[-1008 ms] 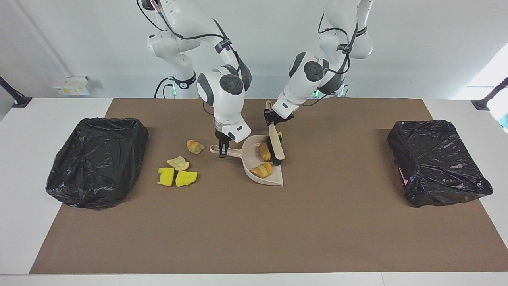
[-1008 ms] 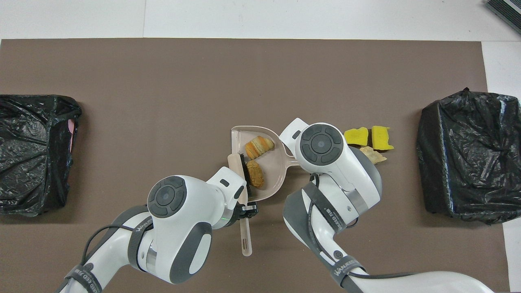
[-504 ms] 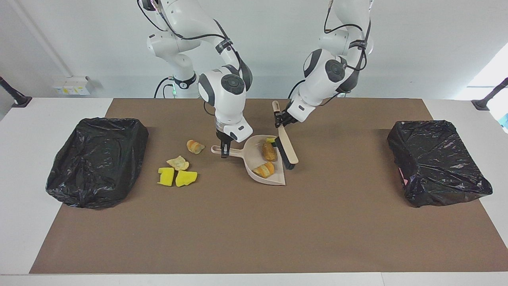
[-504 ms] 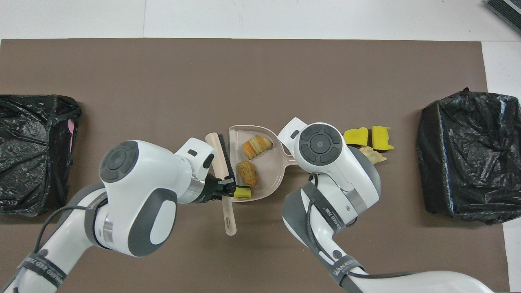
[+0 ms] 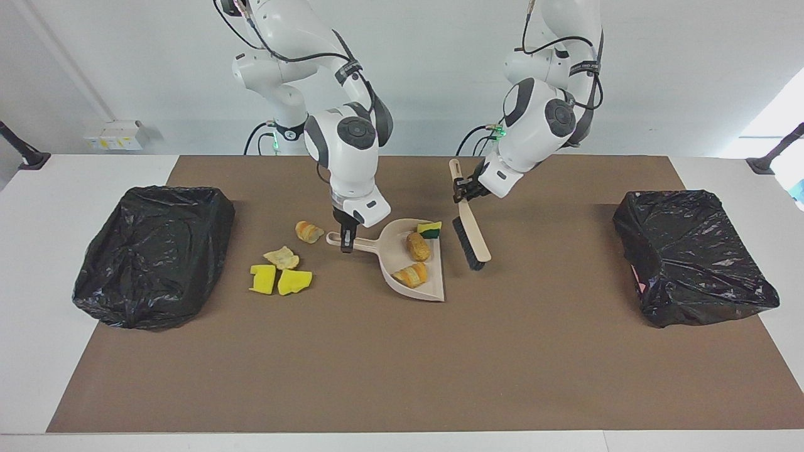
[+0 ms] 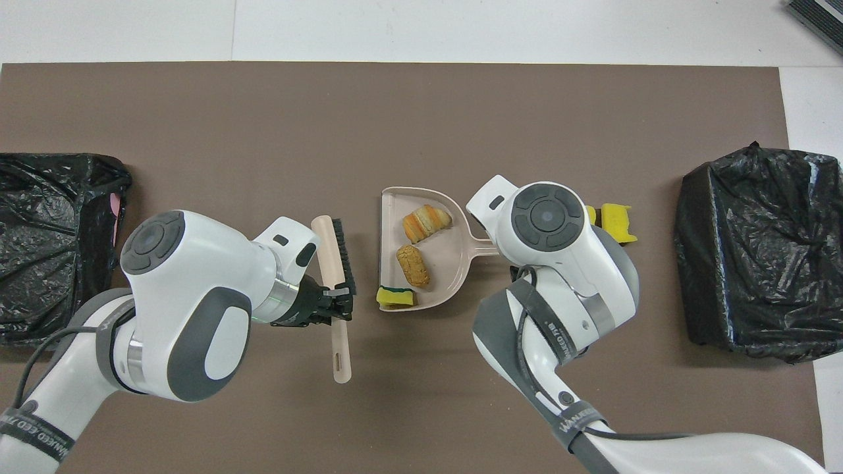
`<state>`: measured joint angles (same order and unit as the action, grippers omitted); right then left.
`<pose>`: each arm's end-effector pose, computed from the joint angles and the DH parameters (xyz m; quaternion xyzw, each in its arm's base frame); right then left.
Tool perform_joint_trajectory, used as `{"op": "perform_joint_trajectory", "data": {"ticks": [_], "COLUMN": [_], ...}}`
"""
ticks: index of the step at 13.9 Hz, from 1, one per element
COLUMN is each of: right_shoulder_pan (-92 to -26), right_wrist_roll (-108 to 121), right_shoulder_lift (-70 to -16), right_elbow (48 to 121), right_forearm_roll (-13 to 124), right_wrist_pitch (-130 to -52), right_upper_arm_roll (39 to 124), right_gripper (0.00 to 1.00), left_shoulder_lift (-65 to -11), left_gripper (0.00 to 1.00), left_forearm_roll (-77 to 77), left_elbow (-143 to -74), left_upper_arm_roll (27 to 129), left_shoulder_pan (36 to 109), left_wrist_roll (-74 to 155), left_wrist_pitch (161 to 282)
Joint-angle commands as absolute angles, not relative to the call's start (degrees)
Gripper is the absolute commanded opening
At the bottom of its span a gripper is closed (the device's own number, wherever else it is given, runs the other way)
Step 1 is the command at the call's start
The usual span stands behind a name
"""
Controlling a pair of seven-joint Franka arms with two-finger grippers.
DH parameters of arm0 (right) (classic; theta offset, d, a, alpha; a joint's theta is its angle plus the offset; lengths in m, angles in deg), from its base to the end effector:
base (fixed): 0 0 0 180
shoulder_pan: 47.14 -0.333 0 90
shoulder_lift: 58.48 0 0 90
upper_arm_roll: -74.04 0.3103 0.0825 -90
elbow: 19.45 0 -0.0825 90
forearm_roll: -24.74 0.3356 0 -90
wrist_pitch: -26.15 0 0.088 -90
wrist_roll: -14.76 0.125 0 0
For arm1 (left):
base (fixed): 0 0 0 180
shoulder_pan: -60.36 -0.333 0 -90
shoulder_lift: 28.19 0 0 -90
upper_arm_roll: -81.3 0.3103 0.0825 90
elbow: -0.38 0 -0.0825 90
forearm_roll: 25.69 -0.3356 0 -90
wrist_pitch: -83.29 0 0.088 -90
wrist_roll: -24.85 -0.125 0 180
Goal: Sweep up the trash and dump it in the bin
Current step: 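Carry the loaded dustpan with the right gripper to the black bag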
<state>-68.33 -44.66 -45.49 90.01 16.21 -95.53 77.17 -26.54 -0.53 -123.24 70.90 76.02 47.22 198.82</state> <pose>0.5184 0.2230 0.3808 0.7170 0.6947 -0.0232 0.0523 0.4163 -0.2394 0.4094 0.9778 0.0735 -0.1272 0.1494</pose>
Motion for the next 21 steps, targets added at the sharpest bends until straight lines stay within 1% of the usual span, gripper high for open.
{"op": "perform_joint_trajectory", "data": {"ticks": [1,3,5,7,8,11,14,17,19,21], "right_shoulder_pan": [-64.5,-62.4,-60.5,-58.3,-57.2,-53.3,-48.7,-43.3,-40.0,-35.7], "right_wrist_roll": [-52.6,-56.2,-60.2,-63.9,-65.6,-71.8,-77.2,-80.7,-81.4,-83.3], "right_shoulder_lift": [-47.1,-47.7,-47.7,-47.7,-47.8,-48.9,-51.1,-53.4,-54.8,-55.4], "right_elbow": [89.3,88.6,85.4,83.1,82.2,78.9,77.9,77.9,77.9,77.9], "right_forearm_roll": [22.8,23.1,23.1,23.1,23.5,24.3,24.3,23.6,23.0,23.0], "right_wrist_pitch": [-95.3,-94.6,-90.2,-86.5,-84.7,-78.5,-75.0,-73.2,-72.8,-72.6], "right_upper_arm_roll": [77.6,77.7,77.6,77.6,77.6,77.6,77.1,76.9,76.8,76.8], "right_gripper": [0.0,0.0,0.0,0.0,0.0,0.0,0.0,0.0,0.0,0.0], "left_shoulder_lift": [-24.5,-23.6,-22.0,-18.6,-18.1,-18.9,-19.4,-22.5,-22.9,-24.6], "left_gripper": [0.0,0.0,0.0,0.0,0.0,0.0,0.0,0.0,0.0,0.0], "left_forearm_roll": [-12.4,-14.1,-14.4,-14.4,-14.4,-14.4,-13.9,-13.7,-13.7,-13.7], "left_elbow": [-123.6,-123.8,-125.9,-130.1,-130.6,-131.1,-133.1,-133.9,-134.4,-134.7], "left_upper_arm_roll": [70.6,70.7,70.3,70.2,70.1,70.1,70.1,70.1,70.1,70.1], "left_shoulder_pan": [75.1,75.6,77.0,81.3,84.1,92.5,97.3,100.1,100.5,101.0], "left_wrist_roll": [46.6,46.3,47.2,52.1,56.6,65.8,68.2,71.4,71.2,71.0], "left_wrist_pitch": [197.0,196.5,196.3,197.0,196.8,197.7,201.4,206.3,208.7,211.9]}}
